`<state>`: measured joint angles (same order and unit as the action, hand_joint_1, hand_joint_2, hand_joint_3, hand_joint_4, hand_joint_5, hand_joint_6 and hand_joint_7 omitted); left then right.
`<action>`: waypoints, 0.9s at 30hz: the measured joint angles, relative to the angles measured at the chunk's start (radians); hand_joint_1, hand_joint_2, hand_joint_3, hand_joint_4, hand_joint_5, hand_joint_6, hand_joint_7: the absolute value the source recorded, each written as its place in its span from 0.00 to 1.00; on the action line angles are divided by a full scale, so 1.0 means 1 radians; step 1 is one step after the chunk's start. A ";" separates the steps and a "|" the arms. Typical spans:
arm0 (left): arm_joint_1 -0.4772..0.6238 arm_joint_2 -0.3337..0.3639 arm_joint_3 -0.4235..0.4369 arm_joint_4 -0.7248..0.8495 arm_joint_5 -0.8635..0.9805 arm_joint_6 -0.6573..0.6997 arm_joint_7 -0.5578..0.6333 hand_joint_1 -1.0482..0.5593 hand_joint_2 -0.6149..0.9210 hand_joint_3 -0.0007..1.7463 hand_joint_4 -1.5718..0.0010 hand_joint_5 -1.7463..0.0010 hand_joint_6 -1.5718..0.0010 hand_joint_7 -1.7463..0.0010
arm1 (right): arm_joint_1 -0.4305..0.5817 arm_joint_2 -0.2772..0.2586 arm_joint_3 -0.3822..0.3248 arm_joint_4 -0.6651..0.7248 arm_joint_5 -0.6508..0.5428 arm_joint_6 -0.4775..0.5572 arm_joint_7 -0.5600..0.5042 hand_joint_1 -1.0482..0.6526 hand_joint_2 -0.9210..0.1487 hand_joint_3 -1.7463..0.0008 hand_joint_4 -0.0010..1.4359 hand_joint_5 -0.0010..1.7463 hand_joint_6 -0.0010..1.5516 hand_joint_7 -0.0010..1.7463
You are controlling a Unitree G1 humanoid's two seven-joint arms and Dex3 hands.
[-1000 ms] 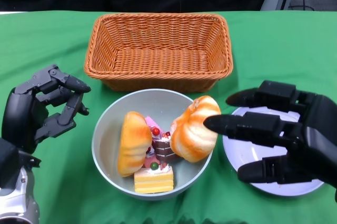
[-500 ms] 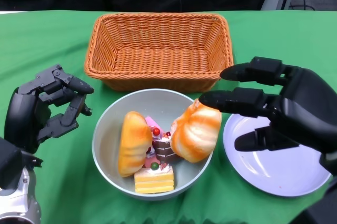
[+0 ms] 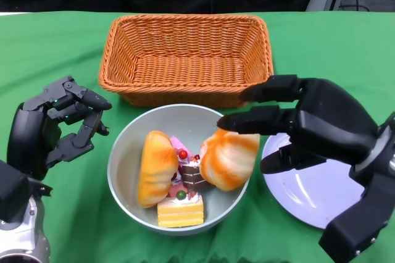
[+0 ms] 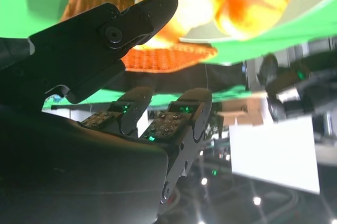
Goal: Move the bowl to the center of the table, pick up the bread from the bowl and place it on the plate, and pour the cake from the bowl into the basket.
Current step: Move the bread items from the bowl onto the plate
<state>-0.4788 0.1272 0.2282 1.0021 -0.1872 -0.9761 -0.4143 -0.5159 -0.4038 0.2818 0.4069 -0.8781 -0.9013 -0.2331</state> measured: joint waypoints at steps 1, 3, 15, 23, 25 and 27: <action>0.000 -0.001 0.000 0.000 0.000 0.000 0.000 0.55 0.89 0.41 0.49 0.11 0.49 0.29 | -0.007 -0.003 0.012 0.012 -0.006 0.003 -0.003 0.26 0.21 1.00 0.47 0.10 0.49 0.00; 0.000 -0.003 -0.001 0.000 0.000 0.000 0.000 0.55 0.89 0.42 0.49 0.11 0.49 0.28 | -0.020 -0.004 0.032 0.035 -0.010 0.004 -0.007 0.26 0.22 1.00 0.48 0.09 0.50 0.00; 0.000 -0.014 -0.005 -0.002 -0.001 -0.002 0.000 0.55 0.89 0.42 0.49 0.11 0.49 0.28 | -0.097 -0.006 0.143 0.134 -0.071 0.005 -0.068 0.32 0.24 1.00 0.54 0.06 0.54 0.01; 0.000 -0.021 -0.008 -0.002 -0.002 -0.006 0.000 0.55 0.89 0.43 0.49 0.10 0.49 0.28 | -0.143 -0.003 0.224 0.225 -0.148 -0.004 -0.259 0.45 0.14 0.98 0.68 0.07 0.63 0.02; 0.000 -0.021 -0.010 -0.002 -0.002 -0.010 0.000 0.55 0.88 0.44 0.49 0.09 0.49 0.27 | -0.156 -0.003 0.244 0.253 -0.153 -0.016 -0.301 0.47 0.13 0.99 0.71 0.07 0.66 0.02; 0.000 -0.021 -0.012 -0.002 -0.002 -0.013 0.000 0.55 0.87 0.45 0.49 0.09 0.50 0.27 | -0.164 -0.002 0.260 0.269 -0.161 -0.024 -0.329 0.47 0.13 0.99 0.73 0.07 0.68 0.02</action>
<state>-0.4787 0.1059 0.2163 0.9999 -0.1887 -0.9892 -0.4147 -0.6799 -0.4062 0.5414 0.6757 -1.0389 -0.9254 -0.5622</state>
